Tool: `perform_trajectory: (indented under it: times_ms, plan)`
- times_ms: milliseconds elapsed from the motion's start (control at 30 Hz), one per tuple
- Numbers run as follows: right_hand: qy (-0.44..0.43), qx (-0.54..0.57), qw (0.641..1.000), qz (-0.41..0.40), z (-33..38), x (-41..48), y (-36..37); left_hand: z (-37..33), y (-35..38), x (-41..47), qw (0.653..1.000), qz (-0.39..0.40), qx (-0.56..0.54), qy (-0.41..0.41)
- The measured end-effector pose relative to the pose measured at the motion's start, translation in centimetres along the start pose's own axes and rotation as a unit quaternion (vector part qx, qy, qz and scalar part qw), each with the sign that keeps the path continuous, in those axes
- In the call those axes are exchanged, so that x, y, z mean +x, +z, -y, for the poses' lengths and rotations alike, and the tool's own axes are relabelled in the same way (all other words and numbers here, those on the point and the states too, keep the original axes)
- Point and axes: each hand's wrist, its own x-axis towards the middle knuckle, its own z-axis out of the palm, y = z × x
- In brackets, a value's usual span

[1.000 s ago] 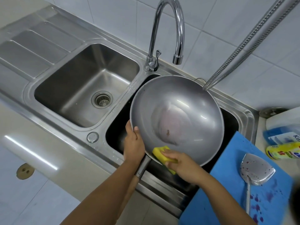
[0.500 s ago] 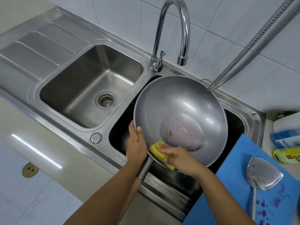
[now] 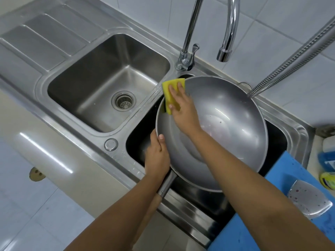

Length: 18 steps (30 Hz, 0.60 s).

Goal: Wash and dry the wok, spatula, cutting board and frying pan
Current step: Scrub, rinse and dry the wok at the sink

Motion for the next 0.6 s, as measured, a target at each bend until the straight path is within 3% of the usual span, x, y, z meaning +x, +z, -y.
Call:
perform_trajectory:
  times_ms: [67,133,300,467,600]
  plan:
    - [-0.065,-0.073,0.995,0.011,-0.5,-0.2,0.3,0.0,0.0,-0.2,1.0,0.0,-0.001,-0.003]
    - [-0.073,-0.111,0.991,-0.009,-1.8,0.9,-0.1,0.1,0.0,-0.4,1.0,0.001,0.0,-0.005]
    - [0.096,-0.17,0.977,-0.092,-6.5,4.0,-5.6,0.1,0.0,-0.2,1.0,-0.003,0.008,-0.005]
    - [0.246,-0.356,0.892,-0.13,-10.6,-1.2,-10.3,0.3,0.0,-0.4,1.0,-0.005,0.001,0.009]
    - [0.324,-0.362,0.861,-0.152,-11.1,-3.3,-9.1,0.3,0.2,-0.4,1.0,-0.008,-0.003,0.019]
